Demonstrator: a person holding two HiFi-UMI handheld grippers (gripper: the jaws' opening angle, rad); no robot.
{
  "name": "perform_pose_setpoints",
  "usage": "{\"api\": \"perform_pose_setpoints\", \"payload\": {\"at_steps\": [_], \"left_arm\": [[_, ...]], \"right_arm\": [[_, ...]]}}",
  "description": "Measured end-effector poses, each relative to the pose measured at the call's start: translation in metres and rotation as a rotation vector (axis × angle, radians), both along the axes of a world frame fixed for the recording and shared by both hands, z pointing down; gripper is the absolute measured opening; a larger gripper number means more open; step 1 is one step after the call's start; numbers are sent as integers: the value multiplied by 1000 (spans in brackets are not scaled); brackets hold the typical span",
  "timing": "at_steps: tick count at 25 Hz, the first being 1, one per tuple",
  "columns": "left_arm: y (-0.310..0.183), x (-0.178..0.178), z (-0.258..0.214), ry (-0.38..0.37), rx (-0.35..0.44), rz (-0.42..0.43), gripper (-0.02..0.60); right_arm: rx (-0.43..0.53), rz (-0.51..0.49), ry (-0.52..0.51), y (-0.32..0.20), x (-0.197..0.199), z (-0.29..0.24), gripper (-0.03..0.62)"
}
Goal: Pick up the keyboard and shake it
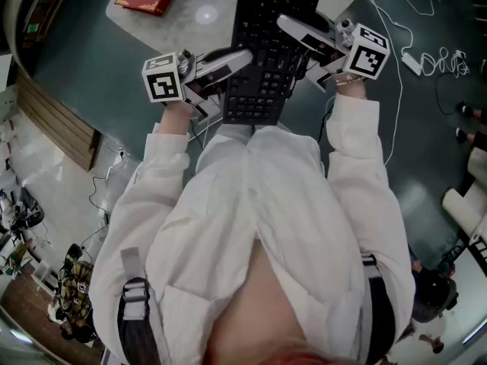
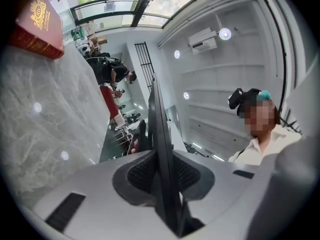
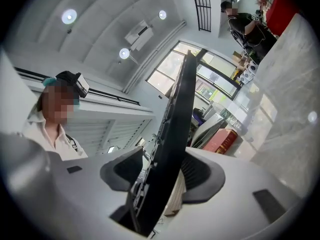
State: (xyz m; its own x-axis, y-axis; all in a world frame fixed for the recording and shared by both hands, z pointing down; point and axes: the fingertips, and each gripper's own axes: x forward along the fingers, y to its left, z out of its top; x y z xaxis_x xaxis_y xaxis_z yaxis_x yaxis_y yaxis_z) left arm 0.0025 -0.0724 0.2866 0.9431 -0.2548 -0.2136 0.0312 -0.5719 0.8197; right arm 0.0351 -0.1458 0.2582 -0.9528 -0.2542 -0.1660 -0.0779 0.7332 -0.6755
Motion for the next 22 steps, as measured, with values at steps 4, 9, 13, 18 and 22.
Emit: {"api": "perform_pose_setpoints", "payload": {"at_steps": [4, 9, 13, 18, 22], "left_arm": [[-1, -4, -1, 19, 6, -12, 77], [3, -3, -6, 23, 43, -23, 77], [0, -5, -7, -4, 77, -47, 74], [0, -7, -15, -23, 133, -55, 72], [0, -8, -22, -28, 179, -66, 72]], "right_arm": [[14, 3, 5, -1, -2, -4, 171], [30, -6, 11, 4, -2, -14, 150], [50, -4, 47, 5, -5, -19, 135], [90, 2, 42, 7, -6, -30, 132], [130, -10, 50, 11, -8, -41, 130]]}}
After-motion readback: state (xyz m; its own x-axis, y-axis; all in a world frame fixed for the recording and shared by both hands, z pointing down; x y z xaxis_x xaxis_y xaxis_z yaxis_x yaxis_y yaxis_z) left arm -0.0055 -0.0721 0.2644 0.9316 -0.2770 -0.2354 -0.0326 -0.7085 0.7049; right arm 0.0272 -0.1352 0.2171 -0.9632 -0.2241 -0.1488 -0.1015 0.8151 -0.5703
